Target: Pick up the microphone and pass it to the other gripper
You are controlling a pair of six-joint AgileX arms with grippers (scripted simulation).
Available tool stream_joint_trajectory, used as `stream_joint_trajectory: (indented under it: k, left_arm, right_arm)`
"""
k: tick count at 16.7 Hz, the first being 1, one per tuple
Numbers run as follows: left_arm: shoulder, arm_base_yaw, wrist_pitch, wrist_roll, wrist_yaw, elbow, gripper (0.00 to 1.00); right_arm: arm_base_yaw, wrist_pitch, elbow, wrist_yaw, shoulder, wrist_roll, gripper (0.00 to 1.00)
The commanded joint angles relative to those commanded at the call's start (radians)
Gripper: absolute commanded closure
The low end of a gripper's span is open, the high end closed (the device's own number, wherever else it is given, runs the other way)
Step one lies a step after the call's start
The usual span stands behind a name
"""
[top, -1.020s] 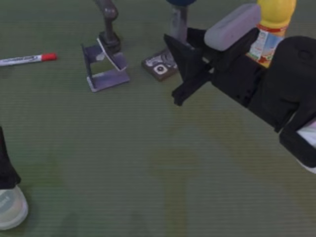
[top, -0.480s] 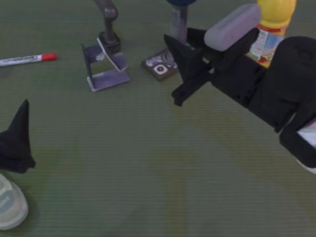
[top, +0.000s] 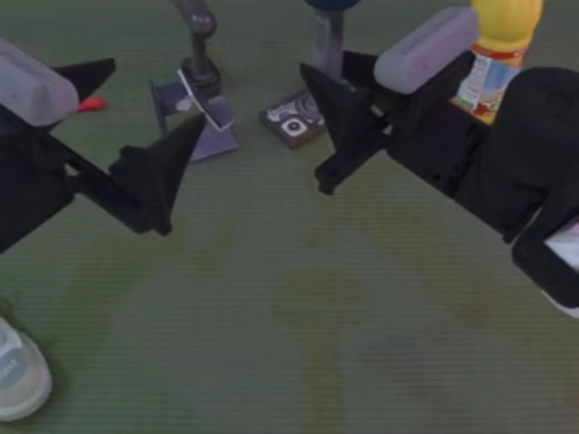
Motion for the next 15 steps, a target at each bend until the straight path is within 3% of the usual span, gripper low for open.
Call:
stream_joint_trajectory:
  k: [6, 12, 15]
  left_arm:
    - [0.24, -0.093, 0.104, 0.004, 0.106, 0.151, 0.0]
    - [0.248, -0.094, 0.108, 0.004, 0.108, 0.156, 0.0]
    - [0.32, -0.126, 0.13, 0.003, 0.082, 0.216, 0.0]
  right_arm:
    - [0.0, 0.0, 0.0, 0.0, 0.0, 0.0, 1.0]
    - [0.0, 0.0, 0.0, 0.0, 0.0, 0.0, 1.0]
    - [0.0, 0.0, 0.0, 0.0, 0.0, 0.0, 1.0]
